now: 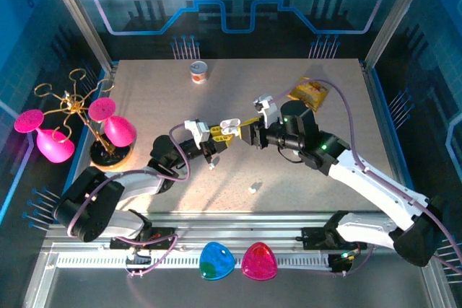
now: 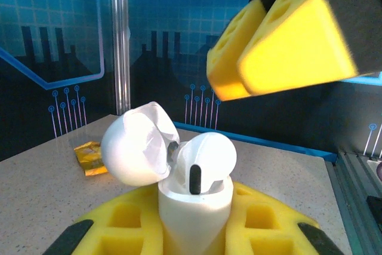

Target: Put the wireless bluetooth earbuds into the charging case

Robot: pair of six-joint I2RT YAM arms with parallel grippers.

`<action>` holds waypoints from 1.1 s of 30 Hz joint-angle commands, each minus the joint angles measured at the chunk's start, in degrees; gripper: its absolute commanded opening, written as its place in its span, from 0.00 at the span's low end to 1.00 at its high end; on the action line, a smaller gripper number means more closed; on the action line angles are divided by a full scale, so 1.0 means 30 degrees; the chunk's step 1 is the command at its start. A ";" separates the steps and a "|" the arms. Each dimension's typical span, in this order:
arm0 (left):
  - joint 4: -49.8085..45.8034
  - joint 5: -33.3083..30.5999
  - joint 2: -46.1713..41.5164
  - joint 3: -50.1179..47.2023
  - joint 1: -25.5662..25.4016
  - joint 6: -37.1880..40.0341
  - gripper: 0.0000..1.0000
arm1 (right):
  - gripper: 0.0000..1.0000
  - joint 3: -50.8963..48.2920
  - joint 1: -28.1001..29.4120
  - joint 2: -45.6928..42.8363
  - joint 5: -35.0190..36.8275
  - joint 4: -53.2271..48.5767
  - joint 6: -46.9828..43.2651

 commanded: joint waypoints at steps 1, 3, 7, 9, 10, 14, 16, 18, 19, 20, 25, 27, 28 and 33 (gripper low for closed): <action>0.1457 0.0753 0.0212 -0.0102 0.0127 0.0517 0.00 | 0.21 0.0992 0.0615 0.0697 -0.0608 0.0689 -0.0704; 0.1554 0.0801 0.0217 -0.0120 0.0121 0.0467 0.00 | 0.18 0.1284 0.0930 0.1158 -0.0700 0.0804 -0.0798; 0.1576 0.0841 0.0021 -0.0158 0.0137 0.0385 0.00 | 0.11 0.1681 0.1092 0.1930 -0.0825 0.0629 -0.0945; 0.1490 0.0841 -0.0109 -0.0210 0.0146 0.0399 0.00 | 0.09 0.1847 0.1180 0.2210 -0.0981 0.0424 -0.1033; 0.1432 0.0828 -0.0191 -0.0214 0.0134 0.0437 0.00 | 0.09 0.1916 0.1228 0.2349 -0.1054 0.0352 -0.1106; 0.1312 0.0814 -0.0347 -0.0192 0.0143 0.0473 0.00 | 0.09 0.2027 0.1395 0.2612 -0.1147 -0.0061 -0.1269; 0.1312 0.0820 -0.0322 -0.0184 0.0141 0.0521 0.00 | 0.08 0.2103 0.1462 0.2608 -0.1205 -0.0267 -0.1371; 0.1302 0.0772 -0.0288 -0.0178 0.0140 0.0577 0.00 | 0.08 0.2197 0.1549 0.2488 -0.1227 -0.0538 -0.1571; 0.1308 0.0776 -0.0281 -0.0205 0.0143 0.0604 0.00 | 0.09 0.2166 0.1591 0.2323 -0.1080 -0.0579 -0.1646; 0.1309 0.0764 -0.0261 -0.0180 0.0144 0.0605 0.00 | 0.11 0.2088 0.1586 0.2109 -0.0894 -0.0530 -0.1679; 0.1413 0.0667 -0.0121 -0.0260 0.0145 0.0794 0.00 | 0.32 0.1280 0.1375 0.0693 -0.0016 0.0262 -0.1877; 0.1566 0.0687 -0.0029 -0.0370 0.0182 0.0868 0.00 | 0.36 0.0666 0.1030 -0.0027 0.0187 0.1007 -0.1649; 0.1669 0.0730 0.0002 -0.0409 0.0173 0.0908 0.00 | 0.39 0.0324 0.0819 -0.0366 0.0294 0.1408 -0.1480; 0.2040 0.1035 0.0063 -0.0517 0.0228 0.1128 0.00 | 0.47 -0.1914 -0.1286 -0.2081 0.1253 0.3579 0.0743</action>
